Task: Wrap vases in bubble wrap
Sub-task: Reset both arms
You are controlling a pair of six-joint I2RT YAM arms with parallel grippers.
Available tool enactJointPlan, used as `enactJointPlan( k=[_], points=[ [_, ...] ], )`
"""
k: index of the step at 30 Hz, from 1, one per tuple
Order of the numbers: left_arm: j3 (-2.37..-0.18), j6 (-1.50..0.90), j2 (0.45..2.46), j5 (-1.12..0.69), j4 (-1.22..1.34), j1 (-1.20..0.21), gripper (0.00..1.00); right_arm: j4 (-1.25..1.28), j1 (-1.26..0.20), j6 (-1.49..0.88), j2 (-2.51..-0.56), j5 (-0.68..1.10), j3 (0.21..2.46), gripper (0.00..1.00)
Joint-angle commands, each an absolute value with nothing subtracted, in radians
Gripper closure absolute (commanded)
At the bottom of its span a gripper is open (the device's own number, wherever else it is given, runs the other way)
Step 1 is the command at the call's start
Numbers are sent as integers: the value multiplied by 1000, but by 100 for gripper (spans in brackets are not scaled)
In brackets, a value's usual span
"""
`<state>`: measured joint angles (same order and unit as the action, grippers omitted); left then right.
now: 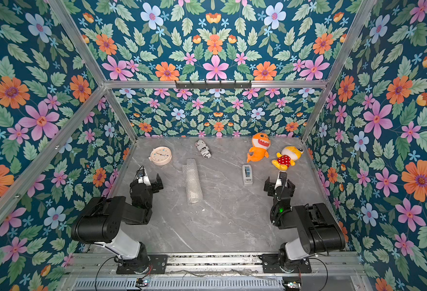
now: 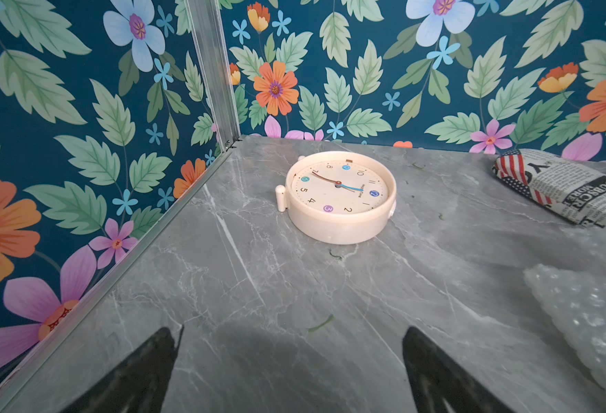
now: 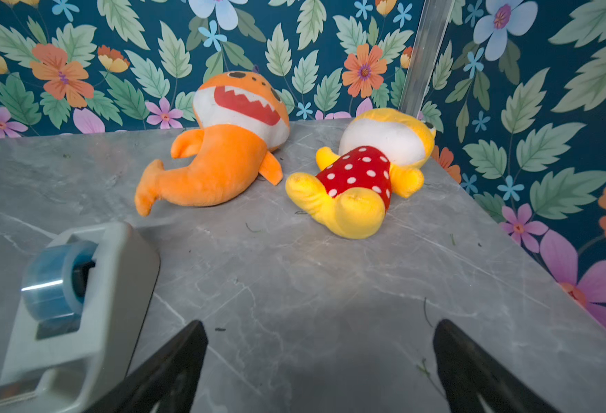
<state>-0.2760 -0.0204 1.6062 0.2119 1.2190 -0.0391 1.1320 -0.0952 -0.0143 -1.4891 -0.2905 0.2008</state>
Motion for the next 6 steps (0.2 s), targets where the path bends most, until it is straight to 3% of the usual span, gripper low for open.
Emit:
enactJointPlan(
  k=[1,6],
  points=[
    [-279,-20,1606,212,1243,-41,0,1177,-95,5,-1481,-288,204,1],
    [-279,-21,1606,212,1241,-40,0,1170,-95,3,-1484,-285,210,1]
  ],
)
